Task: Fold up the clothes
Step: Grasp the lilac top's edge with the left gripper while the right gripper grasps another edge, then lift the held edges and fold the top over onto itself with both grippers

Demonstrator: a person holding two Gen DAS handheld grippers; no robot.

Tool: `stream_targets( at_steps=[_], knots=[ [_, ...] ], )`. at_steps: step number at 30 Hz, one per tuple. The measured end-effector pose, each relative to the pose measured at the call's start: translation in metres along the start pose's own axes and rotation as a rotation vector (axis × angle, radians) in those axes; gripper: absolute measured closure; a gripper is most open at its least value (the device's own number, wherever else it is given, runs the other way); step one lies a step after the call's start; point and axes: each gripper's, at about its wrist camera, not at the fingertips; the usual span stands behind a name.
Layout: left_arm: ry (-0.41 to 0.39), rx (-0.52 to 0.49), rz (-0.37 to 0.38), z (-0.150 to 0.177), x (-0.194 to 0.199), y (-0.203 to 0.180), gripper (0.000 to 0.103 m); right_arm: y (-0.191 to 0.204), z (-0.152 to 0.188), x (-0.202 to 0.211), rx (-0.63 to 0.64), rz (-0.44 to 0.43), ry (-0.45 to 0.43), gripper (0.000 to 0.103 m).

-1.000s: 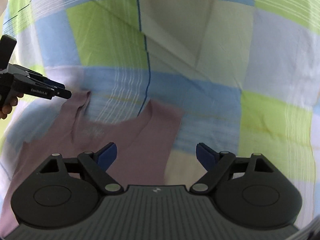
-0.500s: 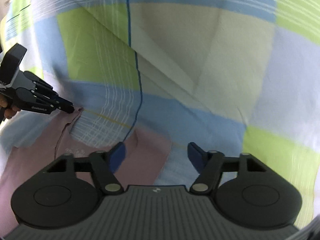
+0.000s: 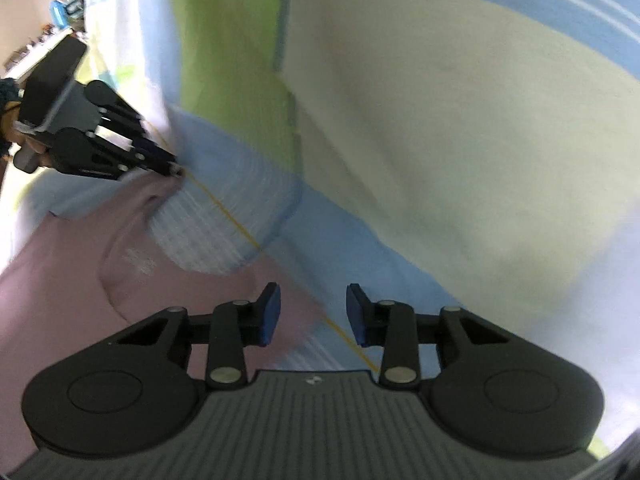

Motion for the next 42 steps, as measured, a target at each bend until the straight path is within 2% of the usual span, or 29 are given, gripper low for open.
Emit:
stream_targets(
  at_steps=[2,7,8,10,12,16,18,24,26,29,32,36,37,39,42],
  knots=[
    [0.001,0.011,-0.003,0.000,-0.001,0.001,0.099,-0.001,0.001,-0.007,-0.003,-0.016,0.004,0.070],
    [0.005,-0.010,-0.007,0.000,0.000,0.001,0.099,0.015,-0.008,-0.028,0.116,-0.074,0.029,0.072],
    [0.007,-0.012,-0.005,0.000,-0.001,0.002,0.099,0.018,-0.010,-0.032,0.139,-0.083,0.042,0.075],
    [0.006,-0.019,-0.004,0.000,-0.001,0.003,0.099,0.020,-0.013,-0.036,0.157,-0.104,0.055,0.099],
    [0.003,-0.027,-0.005,0.001,-0.002,0.004,0.099,0.020,-0.015,-0.038,0.161,-0.119,0.058,0.101],
    [-0.014,-0.032,-0.012,0.001,0.001,0.004,0.099,0.022,-0.011,-0.028,0.140,-0.087,0.032,0.101],
    [-0.038,-0.037,-0.018,0.001,0.007,-0.001,0.099,0.026,-0.006,-0.016,0.133,-0.044,0.001,0.101],
    [-0.130,-0.025,-0.015,0.012,0.061,-0.017,0.099,0.062,0.012,0.038,0.139,0.073,-0.122,0.101],
    [-0.158,-0.023,-0.002,0.026,0.091,-0.038,0.099,0.088,0.024,0.062,0.168,0.108,-0.158,0.101],
    [-0.160,-0.011,0.028,0.040,0.117,-0.060,0.099,0.130,0.047,0.087,0.227,0.124,-0.168,0.102],
    [-0.152,0.004,0.054,0.077,0.157,-0.090,0.099,0.175,0.079,0.105,0.291,0.122,-0.150,0.102],
    [-0.142,0.013,0.037,0.115,0.181,-0.127,0.099,0.231,0.130,0.122,0.319,0.113,-0.133,0.102],
    [-0.147,0.013,0.021,0.133,0.192,-0.145,0.099,0.242,0.143,0.126,0.318,0.113,-0.135,0.102],
    [-0.151,0.006,0.006,0.152,0.213,-0.156,0.099,0.259,0.167,0.131,0.318,0.121,-0.140,0.102],
    [-0.144,-0.030,-0.028,0.186,0.227,-0.194,0.100,0.279,0.201,0.139,0.312,0.130,-0.148,0.102]
  ],
)
Point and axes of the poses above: each gripper's, at about its wrist camera, not at the fingertips, and x roughly against the way its jaws point, y to its left, z to its underside, and after that the axes turned 1 degree about z, right-handed
